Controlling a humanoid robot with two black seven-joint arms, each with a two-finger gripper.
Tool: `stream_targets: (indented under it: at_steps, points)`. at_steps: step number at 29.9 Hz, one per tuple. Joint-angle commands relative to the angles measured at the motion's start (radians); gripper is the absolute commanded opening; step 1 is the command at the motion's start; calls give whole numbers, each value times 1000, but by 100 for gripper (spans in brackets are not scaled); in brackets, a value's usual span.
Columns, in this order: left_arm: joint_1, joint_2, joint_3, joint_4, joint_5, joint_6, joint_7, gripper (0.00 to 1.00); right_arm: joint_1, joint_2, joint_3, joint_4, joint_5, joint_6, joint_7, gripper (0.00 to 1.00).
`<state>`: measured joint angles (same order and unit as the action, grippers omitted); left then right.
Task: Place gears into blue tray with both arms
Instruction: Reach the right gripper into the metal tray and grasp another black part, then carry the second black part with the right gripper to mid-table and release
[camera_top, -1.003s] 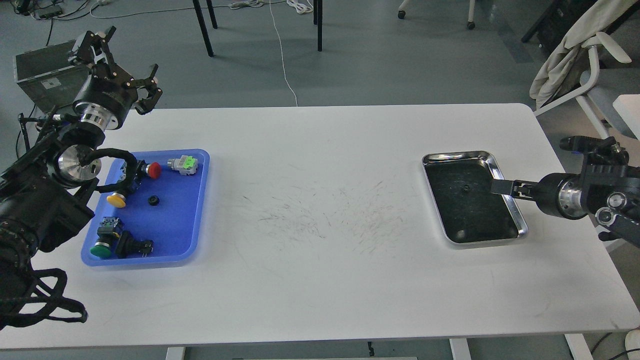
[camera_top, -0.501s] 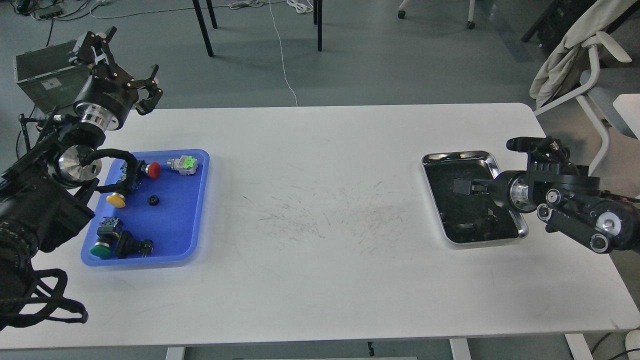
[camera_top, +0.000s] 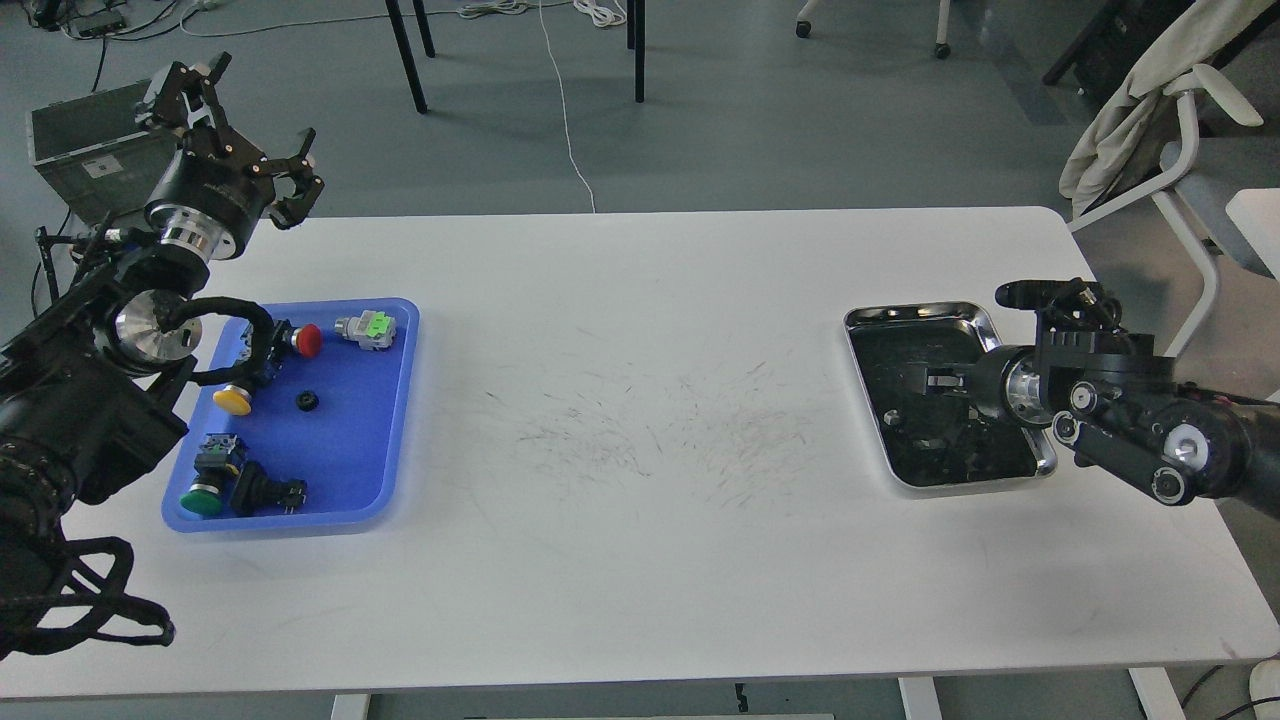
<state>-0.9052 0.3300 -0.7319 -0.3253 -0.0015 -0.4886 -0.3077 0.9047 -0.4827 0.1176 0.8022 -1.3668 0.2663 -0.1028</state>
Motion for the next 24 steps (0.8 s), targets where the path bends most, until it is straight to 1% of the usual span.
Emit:
stream_targets:
  at_steps: [1,4,6,9,11,12,18,20,21,23,24]
  points:
    - [0,0,0,0,0,0,-1,98,5,3,-24,-3,0,-1,0,53]
    - [2,-2,0,0,0,0,-1,98,23,3,-53,-3,0,-1,0,48]
    - [2,-2,0,0,0,0,-1,98,32,3,-73,-5,0,-1,-2,43]
    - [3,-2,-1,0,0,0,-1,98,37,3,-82,-3,0,-1,-2,26]
    - [5,-2,0,0,0,0,-1,98,39,3,-82,-3,0,7,0,7]
    - [5,-2,0,0,0,0,-1,98,39,3,-87,-5,0,7,0,2]
    - [6,0,0,0,0,0,-2,98,60,3,-105,-3,2,2,2,2]
    - [6,1,0,0,0,0,-7,98,94,3,-96,6,9,1,0,2]
    - [5,0,0,0,0,0,-7,98,124,-4,-93,18,17,-2,0,2]
    - [5,0,0,0,0,0,-7,98,184,-22,-82,89,41,-6,3,2]
    - [3,0,0,0,0,0,-7,98,215,-49,-61,133,72,-6,8,2]
